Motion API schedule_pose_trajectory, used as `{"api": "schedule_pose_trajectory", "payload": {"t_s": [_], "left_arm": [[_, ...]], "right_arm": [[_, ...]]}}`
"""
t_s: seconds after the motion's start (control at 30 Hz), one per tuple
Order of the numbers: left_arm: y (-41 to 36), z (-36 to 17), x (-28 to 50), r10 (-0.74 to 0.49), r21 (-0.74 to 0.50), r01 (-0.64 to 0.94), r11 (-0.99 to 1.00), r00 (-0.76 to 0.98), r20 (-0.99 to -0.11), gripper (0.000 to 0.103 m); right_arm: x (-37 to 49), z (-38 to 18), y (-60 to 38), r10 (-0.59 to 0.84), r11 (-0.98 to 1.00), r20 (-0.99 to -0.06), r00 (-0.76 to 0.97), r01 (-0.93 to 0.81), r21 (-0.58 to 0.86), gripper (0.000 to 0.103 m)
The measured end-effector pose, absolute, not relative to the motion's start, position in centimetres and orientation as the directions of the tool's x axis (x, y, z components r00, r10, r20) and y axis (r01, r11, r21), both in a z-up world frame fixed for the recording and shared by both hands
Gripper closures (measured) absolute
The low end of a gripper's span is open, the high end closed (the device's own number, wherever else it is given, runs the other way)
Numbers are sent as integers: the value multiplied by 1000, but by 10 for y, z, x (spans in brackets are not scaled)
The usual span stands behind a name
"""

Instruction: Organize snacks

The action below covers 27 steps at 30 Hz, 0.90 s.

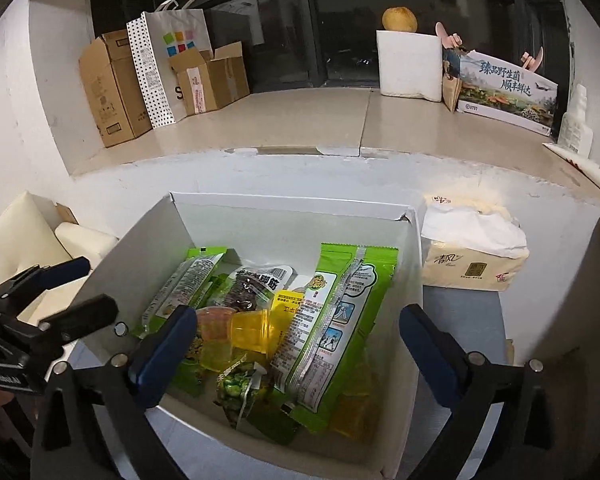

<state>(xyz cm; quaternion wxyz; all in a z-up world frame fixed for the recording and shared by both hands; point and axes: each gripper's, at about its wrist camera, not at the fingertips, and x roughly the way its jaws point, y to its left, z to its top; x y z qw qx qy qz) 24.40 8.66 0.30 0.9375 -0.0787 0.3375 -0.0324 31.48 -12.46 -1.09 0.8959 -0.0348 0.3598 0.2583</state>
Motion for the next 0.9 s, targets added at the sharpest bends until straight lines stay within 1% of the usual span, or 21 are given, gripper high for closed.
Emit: {"api": "schedule_pose_trajectory", "payload": {"t_s": [0.13,0.27,0.37,0.5,0.6,0.67,0.7,0.77,0.8,0.83,0.9], "left_arm": [[91,21,224,-94,-168,-9,986,798,-595,0],[85,47,191,-50,-118,-16,993,841,-538,0],[80,61,162,-31,-106,-26,994,864,-502,0],[69,71,127,33,-61,-72,996,867,-496,0],[63,73,102,80,-44,-115,992,870,-486,0],[61,71,90,104,-40,-141,989,868,-487,0],[61,69,86,114,-42,-155,987,861,-495,0],[61,64,80,112,-66,-172,983,845,-523,0],[60,62,76,96,-81,-163,983,842,-531,0],[59,62,73,88,-86,-158,984,840,-535,0],[55,61,65,86,-84,-155,984,837,-541,0]], "right_arm": [[307,-3,-127,431,868,-655,621,-485,112,0],[288,13,-131,411,876,-632,656,-477,74,0],[265,30,-136,399,879,-608,686,-475,41,0],[218,57,-149,421,876,-546,724,-480,39,0],[188,70,-156,424,876,-533,732,-480,37,0],[172,75,-156,387,890,-538,748,-456,7,0],[163,76,-157,345,909,-541,767,-417,-12,0],[145,74,-161,217,955,-525,823,-290,-59,0],[135,74,-162,148,972,-502,852,-219,-85,0],[128,73,-164,122,978,-497,859,-189,-88,0],[120,70,-167,173,974,-531,829,-224,-32,0]]}}
